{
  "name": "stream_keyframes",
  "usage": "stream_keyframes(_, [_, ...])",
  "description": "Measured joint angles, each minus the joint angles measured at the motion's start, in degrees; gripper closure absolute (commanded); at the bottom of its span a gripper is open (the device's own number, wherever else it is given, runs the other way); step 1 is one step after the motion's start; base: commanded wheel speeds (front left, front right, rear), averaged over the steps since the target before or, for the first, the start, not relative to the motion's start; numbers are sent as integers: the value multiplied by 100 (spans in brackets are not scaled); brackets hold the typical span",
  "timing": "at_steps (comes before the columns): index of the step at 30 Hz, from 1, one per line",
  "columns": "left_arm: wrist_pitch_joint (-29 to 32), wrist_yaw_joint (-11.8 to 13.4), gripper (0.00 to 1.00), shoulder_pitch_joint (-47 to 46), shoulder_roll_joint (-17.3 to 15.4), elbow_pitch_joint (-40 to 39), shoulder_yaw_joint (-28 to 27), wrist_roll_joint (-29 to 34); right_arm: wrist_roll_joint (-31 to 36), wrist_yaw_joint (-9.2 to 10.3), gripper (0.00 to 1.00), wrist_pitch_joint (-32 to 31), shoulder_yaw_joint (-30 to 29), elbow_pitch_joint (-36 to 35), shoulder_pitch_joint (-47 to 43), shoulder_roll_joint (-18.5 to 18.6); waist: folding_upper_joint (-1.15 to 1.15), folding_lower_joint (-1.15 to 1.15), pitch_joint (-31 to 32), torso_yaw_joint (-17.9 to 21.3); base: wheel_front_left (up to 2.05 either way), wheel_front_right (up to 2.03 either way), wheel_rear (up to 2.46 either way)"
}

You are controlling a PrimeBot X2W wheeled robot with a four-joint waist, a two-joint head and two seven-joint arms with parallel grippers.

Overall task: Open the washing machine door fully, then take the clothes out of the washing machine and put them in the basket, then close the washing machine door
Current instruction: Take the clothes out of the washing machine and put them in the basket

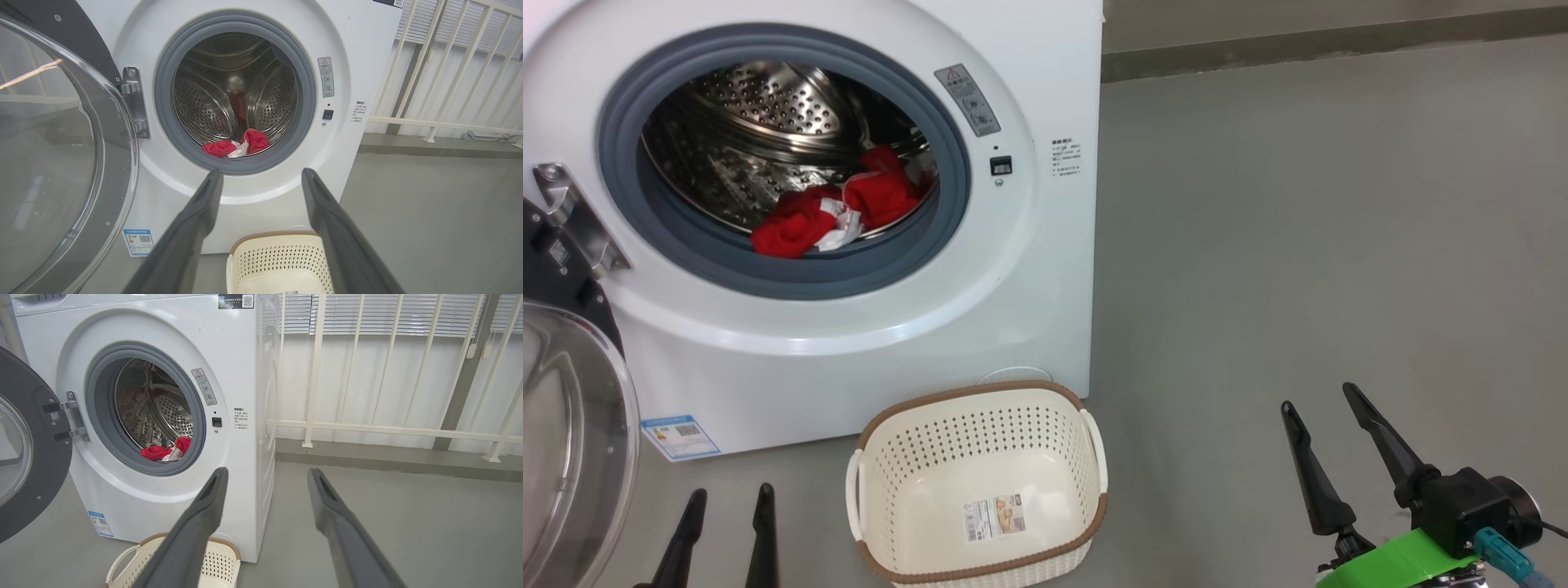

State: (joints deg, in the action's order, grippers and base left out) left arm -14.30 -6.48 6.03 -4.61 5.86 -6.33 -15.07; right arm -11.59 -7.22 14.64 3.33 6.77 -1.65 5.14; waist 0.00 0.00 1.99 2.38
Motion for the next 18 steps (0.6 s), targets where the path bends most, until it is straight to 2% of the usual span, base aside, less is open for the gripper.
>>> stream_keyframes(5, [0,7,0,-1,15,11,-66,45,0,0,0,0,36,3,0,1,0,0,9,-6,147,-147,0])
stream_keyframes(13, [0,-10,0,-3,86,-53,-92,-99,0,0,0,0,83,32,0,10,0,0,17,-5,198,-198,0])
stream_keyframes(18, [0,-12,0,-4,87,-45,-80,-107,-1,0,0,0,83,40,0,20,0,0,16,-2,131,-131,0])
